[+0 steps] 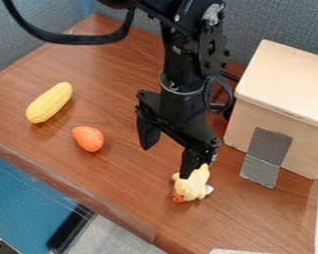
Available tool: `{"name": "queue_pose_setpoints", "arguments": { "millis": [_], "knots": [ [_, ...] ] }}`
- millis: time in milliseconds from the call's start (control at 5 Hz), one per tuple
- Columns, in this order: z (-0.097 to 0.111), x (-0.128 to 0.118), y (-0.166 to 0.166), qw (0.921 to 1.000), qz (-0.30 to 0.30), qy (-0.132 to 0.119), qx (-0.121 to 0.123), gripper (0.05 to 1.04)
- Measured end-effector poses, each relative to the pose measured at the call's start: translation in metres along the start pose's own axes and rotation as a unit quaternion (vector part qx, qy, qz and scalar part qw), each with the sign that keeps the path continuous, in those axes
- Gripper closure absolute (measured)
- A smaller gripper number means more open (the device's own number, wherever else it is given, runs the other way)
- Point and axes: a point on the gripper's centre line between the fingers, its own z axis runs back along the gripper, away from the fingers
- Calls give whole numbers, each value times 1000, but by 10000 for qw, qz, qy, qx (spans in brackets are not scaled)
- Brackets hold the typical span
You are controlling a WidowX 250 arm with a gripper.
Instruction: Opened the wooden drawer
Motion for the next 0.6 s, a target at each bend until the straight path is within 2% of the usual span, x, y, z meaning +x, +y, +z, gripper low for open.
{"name": "queue_pose_setpoints", "arguments": {
  "millis": [200, 400, 600],
  "knots": [
    [-5, -2, 0, 9999, 23, 117, -19, 83],
    [-6, 0, 29, 9980, 575, 221, -126, 83],
    [-3, 15, 48, 9957, 876, 136, -279, 83]
  ]
}}
